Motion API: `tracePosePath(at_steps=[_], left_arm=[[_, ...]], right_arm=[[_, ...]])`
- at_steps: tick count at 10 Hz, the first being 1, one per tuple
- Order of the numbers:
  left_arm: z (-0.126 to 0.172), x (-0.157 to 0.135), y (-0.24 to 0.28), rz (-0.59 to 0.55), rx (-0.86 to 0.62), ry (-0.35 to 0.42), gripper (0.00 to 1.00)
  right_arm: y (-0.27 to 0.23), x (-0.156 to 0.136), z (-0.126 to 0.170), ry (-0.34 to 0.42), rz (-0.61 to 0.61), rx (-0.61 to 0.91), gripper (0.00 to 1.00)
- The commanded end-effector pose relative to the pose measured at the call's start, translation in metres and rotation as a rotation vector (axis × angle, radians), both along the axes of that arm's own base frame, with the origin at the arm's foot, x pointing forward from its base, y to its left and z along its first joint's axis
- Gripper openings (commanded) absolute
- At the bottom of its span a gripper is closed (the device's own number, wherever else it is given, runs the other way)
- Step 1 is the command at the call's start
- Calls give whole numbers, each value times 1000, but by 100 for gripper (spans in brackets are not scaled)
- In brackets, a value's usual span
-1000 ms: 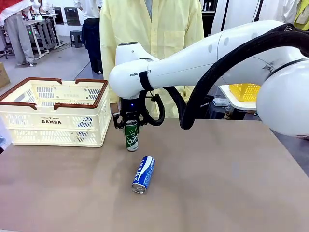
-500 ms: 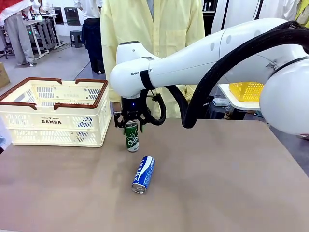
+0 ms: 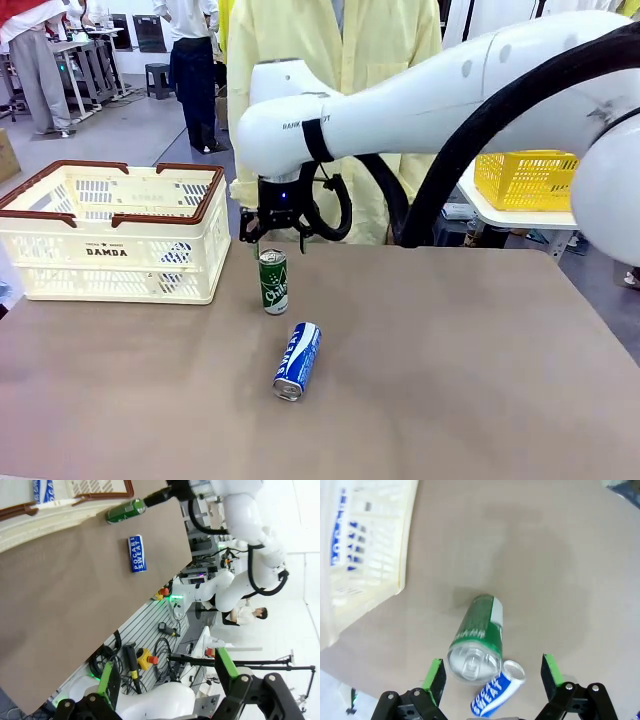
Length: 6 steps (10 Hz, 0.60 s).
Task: Place the drinks into the Shopping basket.
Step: Pick up one drink and place it into the Shopping basket.
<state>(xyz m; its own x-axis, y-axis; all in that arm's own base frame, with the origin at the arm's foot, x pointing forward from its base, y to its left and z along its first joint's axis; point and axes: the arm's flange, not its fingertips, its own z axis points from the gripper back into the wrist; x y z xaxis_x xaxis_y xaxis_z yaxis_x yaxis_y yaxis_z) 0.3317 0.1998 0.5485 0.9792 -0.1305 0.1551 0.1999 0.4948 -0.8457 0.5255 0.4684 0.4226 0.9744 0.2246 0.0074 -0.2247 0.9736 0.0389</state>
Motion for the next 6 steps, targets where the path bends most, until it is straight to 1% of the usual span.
tracePosePath(at_steps=[1,2,3,4,5,6], left_arm=[[3,-1,0,6,-7,5,100],[3,-1,0,6,-7,5,100],[3,-1,0,6,-7,5,100],[3,-1,0,6,-7,5,100],[3,-1,0,6,-7,5,100],[3,-1,0,6,-7,5,100]], right_arm=[[-53,-23,74,105,44,157,100],[-95,-38,118,145,54,296,100],[-149,-59,154,132,35,409,100],[-212,-85,177,125,-4,522,100],[-280,-116,187,98,-94,635,100],[-358,-155,187,93,-164,795,100]])
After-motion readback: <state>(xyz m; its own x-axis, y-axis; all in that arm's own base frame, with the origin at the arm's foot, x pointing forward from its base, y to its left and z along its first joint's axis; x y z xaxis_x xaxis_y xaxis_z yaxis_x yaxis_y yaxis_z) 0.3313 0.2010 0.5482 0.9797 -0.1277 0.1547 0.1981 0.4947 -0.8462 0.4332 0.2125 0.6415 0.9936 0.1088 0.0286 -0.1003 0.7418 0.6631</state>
